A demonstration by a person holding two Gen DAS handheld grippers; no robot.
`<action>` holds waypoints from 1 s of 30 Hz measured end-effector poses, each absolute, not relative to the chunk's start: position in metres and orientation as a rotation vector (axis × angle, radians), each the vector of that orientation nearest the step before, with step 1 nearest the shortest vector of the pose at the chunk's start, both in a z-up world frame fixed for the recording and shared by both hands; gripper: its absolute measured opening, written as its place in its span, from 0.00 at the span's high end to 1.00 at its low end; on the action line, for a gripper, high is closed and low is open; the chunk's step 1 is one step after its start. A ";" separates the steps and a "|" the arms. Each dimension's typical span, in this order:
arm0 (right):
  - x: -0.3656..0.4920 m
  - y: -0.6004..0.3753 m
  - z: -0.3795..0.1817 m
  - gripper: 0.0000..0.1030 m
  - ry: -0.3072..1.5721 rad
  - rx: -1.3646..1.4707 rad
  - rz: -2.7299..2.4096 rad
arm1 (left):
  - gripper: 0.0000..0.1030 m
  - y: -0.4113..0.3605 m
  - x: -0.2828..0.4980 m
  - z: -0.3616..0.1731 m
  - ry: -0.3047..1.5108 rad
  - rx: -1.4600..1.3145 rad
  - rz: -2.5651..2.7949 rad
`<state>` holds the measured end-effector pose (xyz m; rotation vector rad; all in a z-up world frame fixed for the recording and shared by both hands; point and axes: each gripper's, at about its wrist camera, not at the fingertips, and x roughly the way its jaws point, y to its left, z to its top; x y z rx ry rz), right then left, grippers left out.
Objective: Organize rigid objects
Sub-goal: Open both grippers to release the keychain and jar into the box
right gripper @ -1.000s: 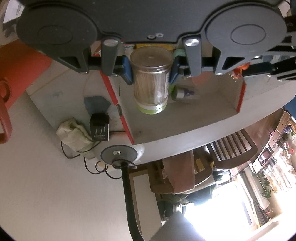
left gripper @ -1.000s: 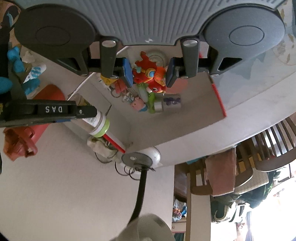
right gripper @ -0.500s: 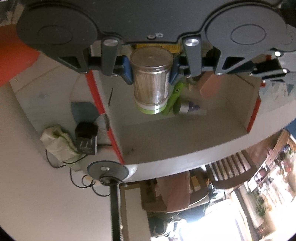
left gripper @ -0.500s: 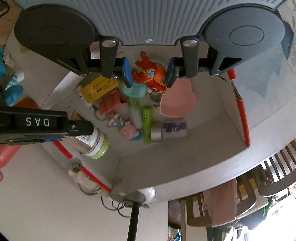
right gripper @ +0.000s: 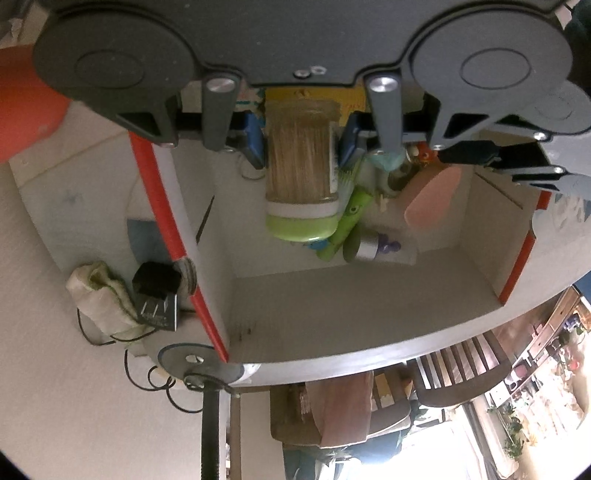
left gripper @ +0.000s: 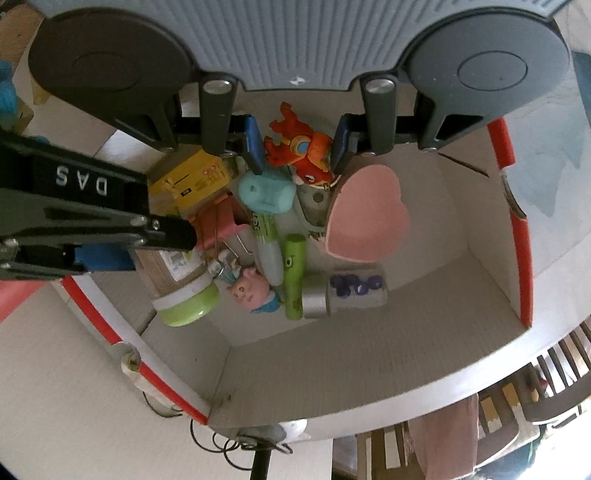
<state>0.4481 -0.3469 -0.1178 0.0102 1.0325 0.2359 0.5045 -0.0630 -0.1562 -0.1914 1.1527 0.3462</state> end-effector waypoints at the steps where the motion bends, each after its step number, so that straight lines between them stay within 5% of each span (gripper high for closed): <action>1: 0.448 -0.347 -0.118 0.60 1.033 0.012 0.237 | 0.63 -0.063 0.505 -0.157 1.162 -0.189 0.350; 9: 0.449 -0.349 -0.116 0.57 1.041 0.038 0.232 | 0.63 -0.054 0.510 -0.166 1.213 -0.233 0.364; 17: 0.445 -0.353 -0.113 0.41 1.047 0.058 0.236 | 0.63 -0.050 0.509 -0.162 1.214 -0.254 0.371; 30: 0.419 -0.351 -0.084 0.37 0.973 0.087 0.202 | 0.56 -0.061 0.478 -0.132 1.112 -0.230 0.317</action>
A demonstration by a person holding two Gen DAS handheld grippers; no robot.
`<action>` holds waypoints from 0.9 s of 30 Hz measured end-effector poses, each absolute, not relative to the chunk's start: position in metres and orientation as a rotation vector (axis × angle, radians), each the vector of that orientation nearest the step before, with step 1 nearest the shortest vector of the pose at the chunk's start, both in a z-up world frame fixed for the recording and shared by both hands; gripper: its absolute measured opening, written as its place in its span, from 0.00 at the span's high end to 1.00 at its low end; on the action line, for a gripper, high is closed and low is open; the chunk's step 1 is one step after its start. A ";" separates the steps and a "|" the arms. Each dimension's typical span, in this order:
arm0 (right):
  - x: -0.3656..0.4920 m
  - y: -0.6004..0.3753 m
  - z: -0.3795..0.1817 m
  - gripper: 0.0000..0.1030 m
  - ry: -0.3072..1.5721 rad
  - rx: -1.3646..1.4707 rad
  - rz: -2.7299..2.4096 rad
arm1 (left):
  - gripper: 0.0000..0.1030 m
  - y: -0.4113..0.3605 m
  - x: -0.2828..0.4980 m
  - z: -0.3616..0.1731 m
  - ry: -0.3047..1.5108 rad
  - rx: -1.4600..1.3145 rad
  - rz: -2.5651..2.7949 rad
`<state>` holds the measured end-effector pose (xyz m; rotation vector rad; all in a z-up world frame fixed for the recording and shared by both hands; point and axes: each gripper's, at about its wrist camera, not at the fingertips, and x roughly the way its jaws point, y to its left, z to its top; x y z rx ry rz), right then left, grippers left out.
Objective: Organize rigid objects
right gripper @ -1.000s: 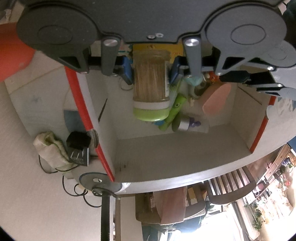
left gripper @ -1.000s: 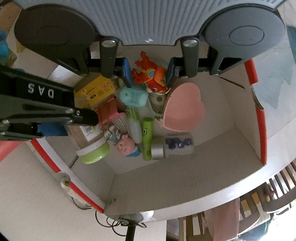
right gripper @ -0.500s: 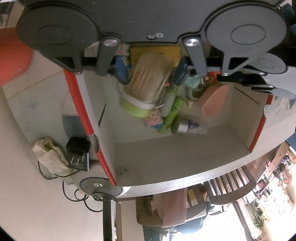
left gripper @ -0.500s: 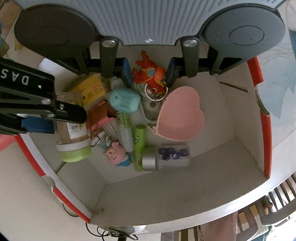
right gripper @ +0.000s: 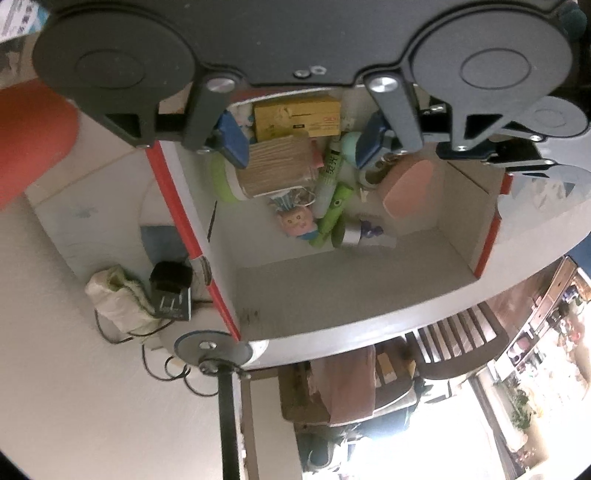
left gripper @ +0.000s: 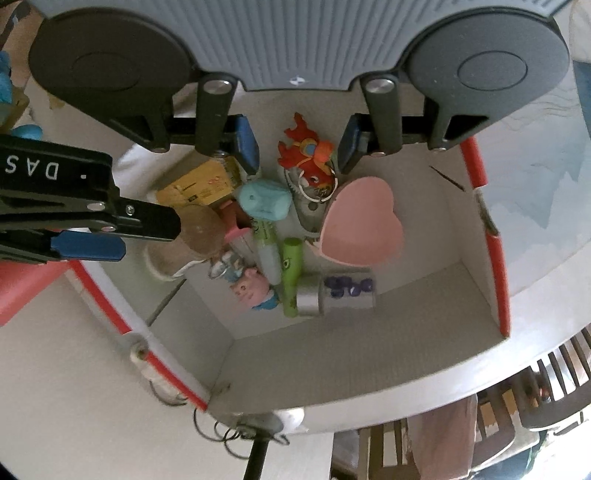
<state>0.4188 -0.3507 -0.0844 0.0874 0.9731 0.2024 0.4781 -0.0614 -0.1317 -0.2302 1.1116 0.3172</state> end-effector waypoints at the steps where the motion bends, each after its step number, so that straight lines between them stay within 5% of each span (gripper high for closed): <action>1: 0.415 -0.350 -0.082 0.32 0.961 0.088 0.202 | 0.56 -0.063 0.474 -0.128 1.100 -0.225 0.313; 6: 0.395 -0.344 -0.066 0.26 0.909 0.100 0.205 | 0.38 -0.068 0.454 -0.103 1.044 -0.186 0.325; 18: 0.342 -0.324 -0.032 0.16 0.762 0.136 0.248 | 0.38 -0.059 0.400 -0.062 0.908 -0.165 0.288; 27: 0.309 -0.310 -0.016 0.11 0.693 0.155 0.268 | 0.23 -0.063 0.363 -0.040 0.821 -0.145 0.248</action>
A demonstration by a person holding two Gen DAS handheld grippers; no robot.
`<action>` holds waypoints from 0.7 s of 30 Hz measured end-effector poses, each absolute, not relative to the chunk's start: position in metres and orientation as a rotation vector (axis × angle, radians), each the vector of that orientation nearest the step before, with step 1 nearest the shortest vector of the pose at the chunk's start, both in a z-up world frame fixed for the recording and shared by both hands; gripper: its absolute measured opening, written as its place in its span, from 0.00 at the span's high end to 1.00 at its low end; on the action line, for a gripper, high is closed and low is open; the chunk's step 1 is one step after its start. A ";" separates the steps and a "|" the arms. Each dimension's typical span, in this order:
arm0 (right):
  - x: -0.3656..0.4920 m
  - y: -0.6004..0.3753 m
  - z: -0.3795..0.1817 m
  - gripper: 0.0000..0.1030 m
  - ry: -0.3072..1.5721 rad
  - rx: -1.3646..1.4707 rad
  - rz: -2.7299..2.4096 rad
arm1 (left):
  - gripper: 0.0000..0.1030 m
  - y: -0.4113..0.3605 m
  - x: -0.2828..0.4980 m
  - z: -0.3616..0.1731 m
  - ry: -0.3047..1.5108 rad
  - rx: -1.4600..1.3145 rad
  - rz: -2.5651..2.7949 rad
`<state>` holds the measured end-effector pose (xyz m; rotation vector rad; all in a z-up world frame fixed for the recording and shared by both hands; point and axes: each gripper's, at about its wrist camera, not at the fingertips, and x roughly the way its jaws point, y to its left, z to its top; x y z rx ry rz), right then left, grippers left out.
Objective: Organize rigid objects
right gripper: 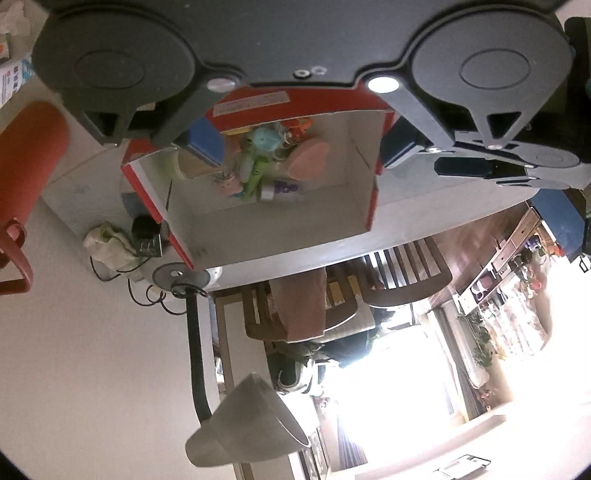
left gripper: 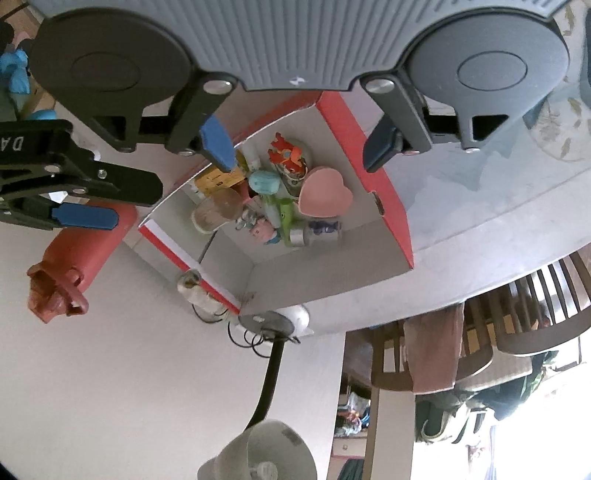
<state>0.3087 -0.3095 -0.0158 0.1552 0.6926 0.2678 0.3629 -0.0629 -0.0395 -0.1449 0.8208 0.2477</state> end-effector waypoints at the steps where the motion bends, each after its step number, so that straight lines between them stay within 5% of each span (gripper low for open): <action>1: 0.305 -0.308 -0.014 0.08 0.684 0.156 0.271 | 0.23 -0.063 0.359 -0.038 0.811 -0.148 0.243; 21: 0.247 -0.303 -0.007 0.01 0.607 0.194 0.199 | 0.03 -0.079 0.313 -0.024 0.749 -0.126 0.211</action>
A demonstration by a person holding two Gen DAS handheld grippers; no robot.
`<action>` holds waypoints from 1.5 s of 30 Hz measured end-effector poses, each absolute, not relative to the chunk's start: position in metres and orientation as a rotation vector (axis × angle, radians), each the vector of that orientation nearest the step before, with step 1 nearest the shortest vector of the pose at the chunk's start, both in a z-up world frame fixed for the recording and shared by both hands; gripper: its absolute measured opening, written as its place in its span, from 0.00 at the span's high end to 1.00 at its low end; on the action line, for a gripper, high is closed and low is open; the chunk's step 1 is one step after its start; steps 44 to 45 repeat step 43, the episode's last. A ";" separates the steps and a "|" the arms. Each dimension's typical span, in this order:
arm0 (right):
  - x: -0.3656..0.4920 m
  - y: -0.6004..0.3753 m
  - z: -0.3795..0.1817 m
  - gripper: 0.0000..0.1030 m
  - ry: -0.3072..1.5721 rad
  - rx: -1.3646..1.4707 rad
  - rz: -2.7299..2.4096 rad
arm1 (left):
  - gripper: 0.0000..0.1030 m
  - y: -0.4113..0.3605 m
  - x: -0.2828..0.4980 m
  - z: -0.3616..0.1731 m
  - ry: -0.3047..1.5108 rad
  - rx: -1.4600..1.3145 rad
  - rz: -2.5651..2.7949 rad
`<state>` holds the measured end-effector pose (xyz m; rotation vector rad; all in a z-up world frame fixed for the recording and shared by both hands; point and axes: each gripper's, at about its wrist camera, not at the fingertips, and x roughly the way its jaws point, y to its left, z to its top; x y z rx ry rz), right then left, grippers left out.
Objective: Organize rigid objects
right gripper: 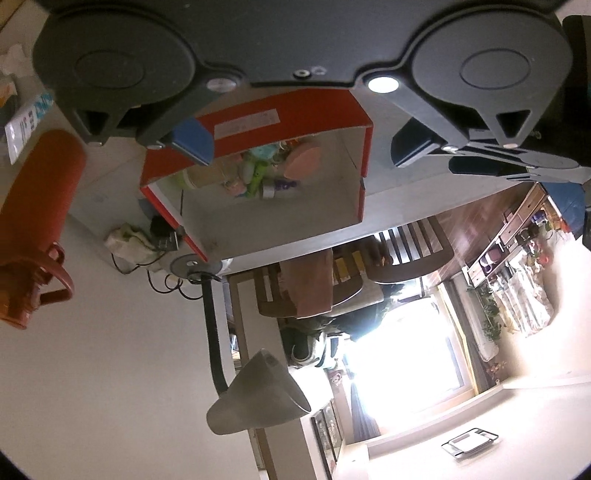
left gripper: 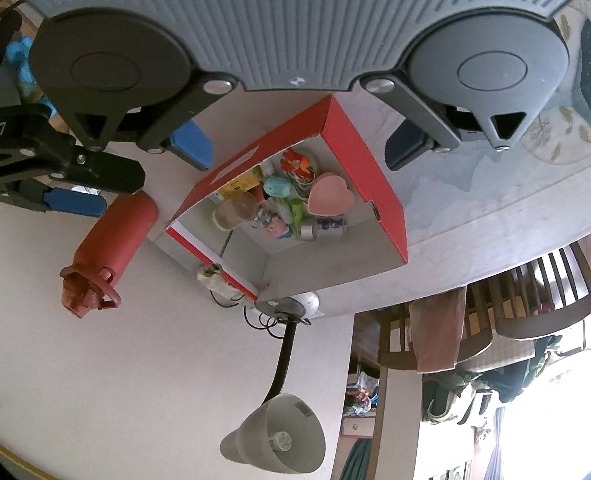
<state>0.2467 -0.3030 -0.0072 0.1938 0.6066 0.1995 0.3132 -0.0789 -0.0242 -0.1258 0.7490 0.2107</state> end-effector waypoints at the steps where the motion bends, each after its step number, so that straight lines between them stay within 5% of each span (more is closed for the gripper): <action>1: 0.244 -0.304 -0.008 0.01 0.605 0.193 0.199 | 0.03 -0.080 0.311 -0.024 0.746 -0.124 0.211; 45: 0.230 -0.292 0.000 0.01 0.583 0.173 0.197 | 0.03 -0.092 0.286 -0.019 0.686 -0.075 0.224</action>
